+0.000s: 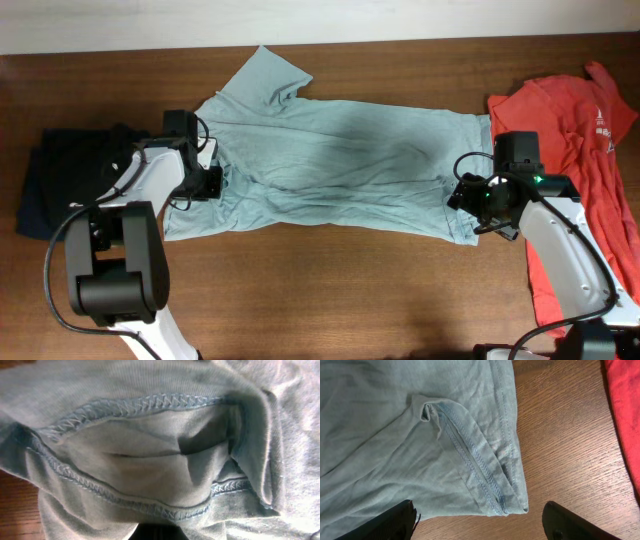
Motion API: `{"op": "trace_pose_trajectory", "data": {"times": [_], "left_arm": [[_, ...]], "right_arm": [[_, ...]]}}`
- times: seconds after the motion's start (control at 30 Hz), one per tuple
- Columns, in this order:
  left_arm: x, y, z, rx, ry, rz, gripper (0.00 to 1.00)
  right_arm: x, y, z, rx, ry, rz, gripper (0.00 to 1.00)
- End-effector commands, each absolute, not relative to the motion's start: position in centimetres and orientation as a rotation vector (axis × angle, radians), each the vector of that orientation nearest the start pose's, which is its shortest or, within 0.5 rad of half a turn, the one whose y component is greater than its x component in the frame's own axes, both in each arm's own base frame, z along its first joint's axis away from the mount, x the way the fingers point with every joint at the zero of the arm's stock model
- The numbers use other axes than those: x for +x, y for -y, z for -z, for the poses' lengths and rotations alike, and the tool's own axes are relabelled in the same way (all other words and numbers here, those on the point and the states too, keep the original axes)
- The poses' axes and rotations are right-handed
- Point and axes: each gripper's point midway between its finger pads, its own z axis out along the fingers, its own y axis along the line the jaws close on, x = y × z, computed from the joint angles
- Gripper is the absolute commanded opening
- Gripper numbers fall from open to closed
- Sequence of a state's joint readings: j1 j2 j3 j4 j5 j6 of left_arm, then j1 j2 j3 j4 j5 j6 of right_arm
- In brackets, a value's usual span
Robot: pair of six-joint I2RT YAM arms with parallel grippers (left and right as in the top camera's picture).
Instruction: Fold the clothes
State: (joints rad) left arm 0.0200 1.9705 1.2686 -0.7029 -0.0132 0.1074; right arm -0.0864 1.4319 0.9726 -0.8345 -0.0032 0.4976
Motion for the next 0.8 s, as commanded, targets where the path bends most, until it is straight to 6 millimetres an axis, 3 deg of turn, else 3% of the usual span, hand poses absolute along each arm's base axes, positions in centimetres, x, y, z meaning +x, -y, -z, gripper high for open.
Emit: {"op": "trace_pose_trajectory", "data": {"times": [0.0,0.5,0.6,0.77], "left_arm": [[40.5,-1.3,-1.4,0.109,-2.933,-0.053,0.01],[47.8,-1.6,-6.2,0.106,-2.646,-0.075,0.01],[47.9,-1.5,-6.5,0.105,-2.647,-0.073,0.01],[44.4,-0.3,-5.9,0.135,-2.813,0.015,0.02]], "right_arm": [[29.9,3.0,-8.7,0.837,-2.731,-0.066,0.86],[29.9,3.0,-8.7,0.837,-2.731,-0.066,0.86],[29.9,3.0,-8.7,0.838,-2.732,-0.066,0.85],[29.6,3.0,-8.6,0.841,-2.744,-0.062,0.86]]}}
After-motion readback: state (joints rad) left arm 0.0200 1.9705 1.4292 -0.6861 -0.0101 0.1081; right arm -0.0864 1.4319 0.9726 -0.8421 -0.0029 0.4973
